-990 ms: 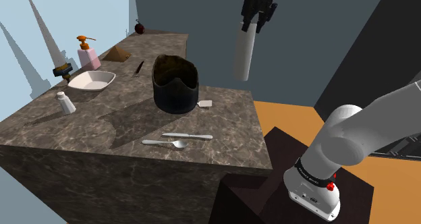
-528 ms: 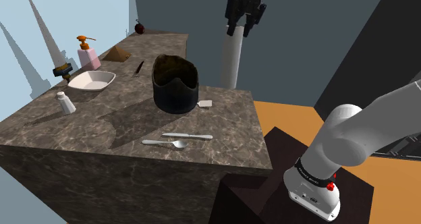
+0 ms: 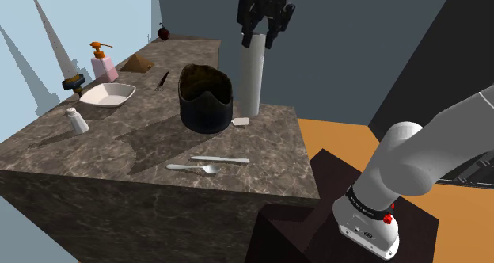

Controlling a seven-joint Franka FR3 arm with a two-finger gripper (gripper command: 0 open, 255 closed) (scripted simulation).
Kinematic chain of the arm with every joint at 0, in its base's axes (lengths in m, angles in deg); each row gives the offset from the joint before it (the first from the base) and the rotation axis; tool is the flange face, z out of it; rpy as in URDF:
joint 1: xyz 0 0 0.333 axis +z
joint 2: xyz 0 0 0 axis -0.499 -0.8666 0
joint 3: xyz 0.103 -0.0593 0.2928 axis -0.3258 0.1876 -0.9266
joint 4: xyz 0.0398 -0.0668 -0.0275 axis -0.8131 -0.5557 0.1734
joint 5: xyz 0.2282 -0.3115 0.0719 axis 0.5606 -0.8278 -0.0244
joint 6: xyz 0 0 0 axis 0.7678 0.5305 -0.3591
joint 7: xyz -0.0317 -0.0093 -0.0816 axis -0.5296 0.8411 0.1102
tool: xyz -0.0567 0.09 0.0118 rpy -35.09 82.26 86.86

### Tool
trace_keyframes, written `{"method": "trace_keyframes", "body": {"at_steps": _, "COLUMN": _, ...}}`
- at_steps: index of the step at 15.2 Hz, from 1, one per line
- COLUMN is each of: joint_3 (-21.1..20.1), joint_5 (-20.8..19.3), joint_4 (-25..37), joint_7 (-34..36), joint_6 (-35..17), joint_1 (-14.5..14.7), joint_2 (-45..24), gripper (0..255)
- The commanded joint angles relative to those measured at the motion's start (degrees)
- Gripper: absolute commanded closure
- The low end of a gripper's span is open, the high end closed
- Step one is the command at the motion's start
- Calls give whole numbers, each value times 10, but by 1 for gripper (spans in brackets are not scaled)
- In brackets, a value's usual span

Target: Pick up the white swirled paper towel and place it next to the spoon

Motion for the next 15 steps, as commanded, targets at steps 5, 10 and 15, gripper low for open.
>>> {"method": "trace_keyframes", "body": {"at_steps": 5, "joint_3": -8, "joint_5": 4, "joint_4": -50, "joint_7": 5, "joint_6": -41, "joint_1": 4, "joint_2": 11, "gripper": 255}}
{"method": "trace_keyframes", "body": {"at_steps": 10, "joint_3": -10, "joint_5": 8, "joint_4": -99, "joint_7": 1, "joint_6": -78, "joint_1": 5, "joint_2": 23, "gripper": 255}}
{"method": "trace_keyframes", "body": {"at_steps": 15, "joint_3": -12, "joint_5": 11, "joint_4": -146, "joint_7": -3, "joint_6": -115, "joint_1": 7, "joint_2": 32, "gripper": 255}}
